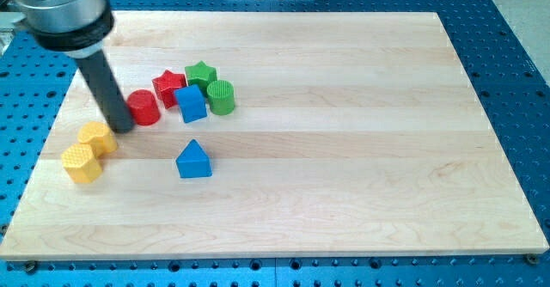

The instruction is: Push the yellow blocks into the group blocks

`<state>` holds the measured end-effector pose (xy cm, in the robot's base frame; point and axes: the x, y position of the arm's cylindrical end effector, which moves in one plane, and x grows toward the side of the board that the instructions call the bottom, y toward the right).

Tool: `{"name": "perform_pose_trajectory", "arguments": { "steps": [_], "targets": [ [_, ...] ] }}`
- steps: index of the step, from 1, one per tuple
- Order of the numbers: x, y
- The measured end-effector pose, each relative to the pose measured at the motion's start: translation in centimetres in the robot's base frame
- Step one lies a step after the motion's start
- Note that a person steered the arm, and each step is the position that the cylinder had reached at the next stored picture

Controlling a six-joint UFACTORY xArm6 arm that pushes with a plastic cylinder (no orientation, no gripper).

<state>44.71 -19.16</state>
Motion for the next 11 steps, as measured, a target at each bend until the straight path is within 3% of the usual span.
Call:
{"name": "perform_pose_trajectory", "arguments": {
  "steps": [1, 2, 3, 4, 5, 6, 8, 10, 11],
  "targets": [
    [0.1, -1.0],
    [-0.5, -10.0],
    [3.5, -10.7],
    [7.4, -7.8],
    [5.6, -6.1],
    [4.4, -8.9],
    [3.2, -2.9],
    [5.8, -0.9],
    [3.7, 0.3]
  ]
}}
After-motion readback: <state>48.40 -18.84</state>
